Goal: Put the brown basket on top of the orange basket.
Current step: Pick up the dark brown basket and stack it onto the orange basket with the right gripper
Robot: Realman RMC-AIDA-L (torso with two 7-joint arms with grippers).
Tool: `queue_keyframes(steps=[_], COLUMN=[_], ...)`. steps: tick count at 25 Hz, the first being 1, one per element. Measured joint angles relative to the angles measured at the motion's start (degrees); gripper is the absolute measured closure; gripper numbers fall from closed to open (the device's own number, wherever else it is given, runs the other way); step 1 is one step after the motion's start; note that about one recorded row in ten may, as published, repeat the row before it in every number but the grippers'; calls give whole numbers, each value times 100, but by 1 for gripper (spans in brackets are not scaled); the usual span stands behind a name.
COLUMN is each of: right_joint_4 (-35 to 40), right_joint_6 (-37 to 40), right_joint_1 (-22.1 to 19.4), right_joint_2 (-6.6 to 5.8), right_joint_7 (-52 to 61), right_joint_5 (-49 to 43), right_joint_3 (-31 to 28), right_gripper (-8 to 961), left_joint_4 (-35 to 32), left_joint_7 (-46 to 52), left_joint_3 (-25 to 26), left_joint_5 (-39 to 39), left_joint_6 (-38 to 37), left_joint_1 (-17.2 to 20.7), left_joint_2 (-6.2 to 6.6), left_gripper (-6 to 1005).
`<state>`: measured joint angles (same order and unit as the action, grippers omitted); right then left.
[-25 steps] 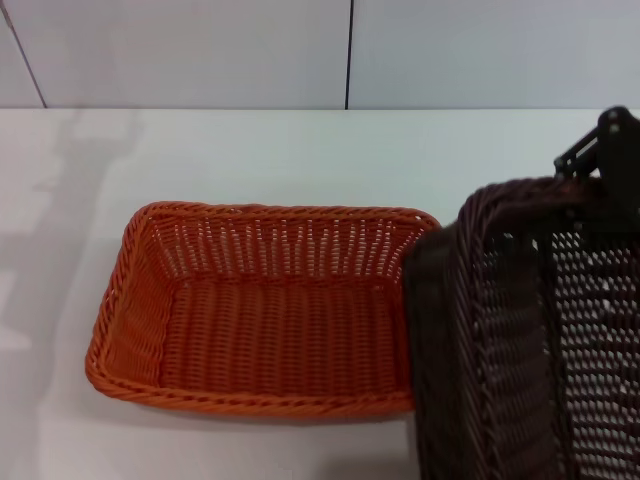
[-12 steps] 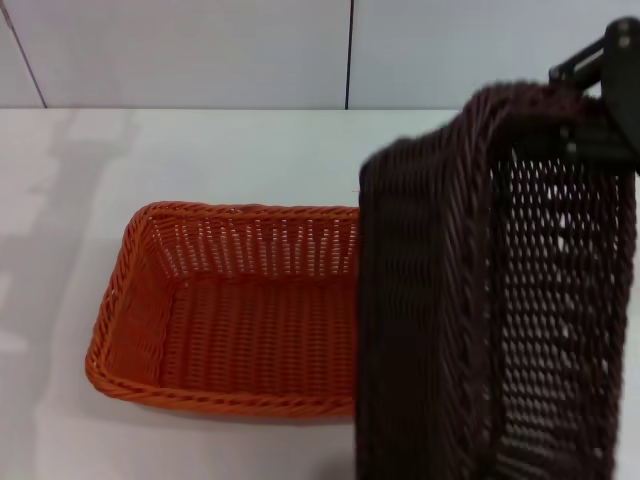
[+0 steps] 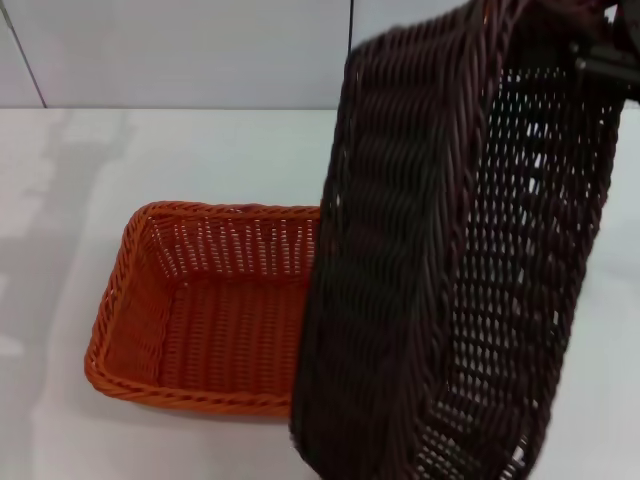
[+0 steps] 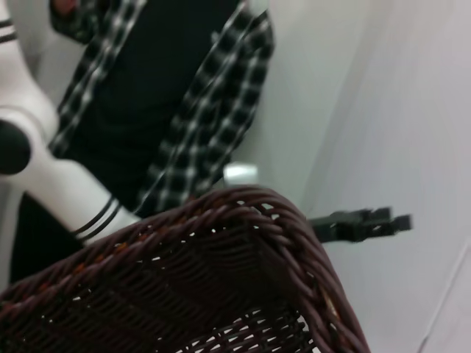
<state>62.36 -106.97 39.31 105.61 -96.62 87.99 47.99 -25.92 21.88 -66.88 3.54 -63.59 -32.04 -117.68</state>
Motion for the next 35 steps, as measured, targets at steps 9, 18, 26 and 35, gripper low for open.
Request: queue_keyframes(steps=[9,18,26,35], right_joint_4=[-314,-427,-423,-457], right_joint_6=[232,712,1004,634], right_joint_1=[75,105,491,1153], right_joint_2=[293,284,-92,-483], right_joint_7=[-229,-316,-407,-1004], right_joint_5=[15,12,-242,-906], right_joint_3=[-673,-747,-788,-250], right_gripper=[803,804,805,806], left_joint_4=[67,71,80,123], left_joint_7=[0,2,25,46], left_joint_3=[-1,-1,-1,-5], left_joint_5=[6,6,-2,-4], left_joint_6=[5,5,-1,-11], left_joint_1=[-27,-7,-5,12], left_joint_2=[-4,-9,-14,-26], left_gripper=[154,155,153,153])
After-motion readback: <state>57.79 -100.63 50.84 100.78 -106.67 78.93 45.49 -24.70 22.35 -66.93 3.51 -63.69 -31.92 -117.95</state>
